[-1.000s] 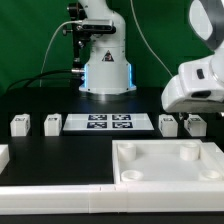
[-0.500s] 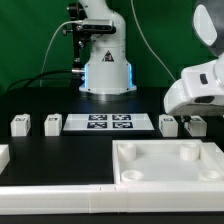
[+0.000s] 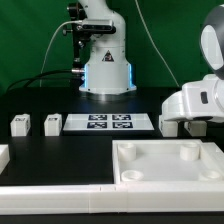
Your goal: Assemble one leg
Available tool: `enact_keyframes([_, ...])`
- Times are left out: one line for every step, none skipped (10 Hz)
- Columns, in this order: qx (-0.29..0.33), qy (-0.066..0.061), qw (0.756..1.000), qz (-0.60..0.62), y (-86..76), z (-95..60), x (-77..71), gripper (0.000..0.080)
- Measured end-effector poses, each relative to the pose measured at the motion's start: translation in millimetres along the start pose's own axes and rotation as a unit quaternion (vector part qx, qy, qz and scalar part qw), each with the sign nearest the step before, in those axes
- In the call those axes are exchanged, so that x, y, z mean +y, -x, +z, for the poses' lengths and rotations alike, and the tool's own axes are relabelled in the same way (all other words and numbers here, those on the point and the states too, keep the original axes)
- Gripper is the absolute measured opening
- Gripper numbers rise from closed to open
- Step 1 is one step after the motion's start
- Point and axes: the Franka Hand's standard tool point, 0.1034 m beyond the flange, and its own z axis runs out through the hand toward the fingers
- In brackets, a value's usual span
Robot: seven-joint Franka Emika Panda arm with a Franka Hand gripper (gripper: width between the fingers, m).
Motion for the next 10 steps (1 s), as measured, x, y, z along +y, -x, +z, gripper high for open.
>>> enact_keyframes([-0.001,0.0,1.0,0.0,-0.5,1.9,-0.2,0.0649])
enact_keyframes([0.0,0.0,1.0,0.0,-2.4,4.9,-0.9,0.0649])
enact_keyframes([0.001,0.0,1.0,0.0,-4.0,7.5,-1.7,0.0649])
enact_keyframes([0.001,0.0,1.0,-0.001,-5.2,9.0,-2.0,0.0649])
enact_keyframes([0.001,-0.001,1.0,-0.001,-6.4,9.8,-2.2,0.0649])
enact_keyframes([0.001,-0.001,1.0,-0.001,-7.1,10.7,-2.4,0.0649])
enact_keyframes([0.001,-0.001,1.0,-0.001,-7.5,11.1,-2.4,0.0649])
enact_keyframes([0.002,-0.002,1.0,-0.001,-8.2,11.0,-2.3,0.0649])
enact_keyframes([0.004,-0.002,1.0,0.0,-9.0,10.8,-1.8,0.0649])
enact_keyframes([0.004,-0.002,1.0,0.001,-9.1,10.9,-1.3,0.0649])
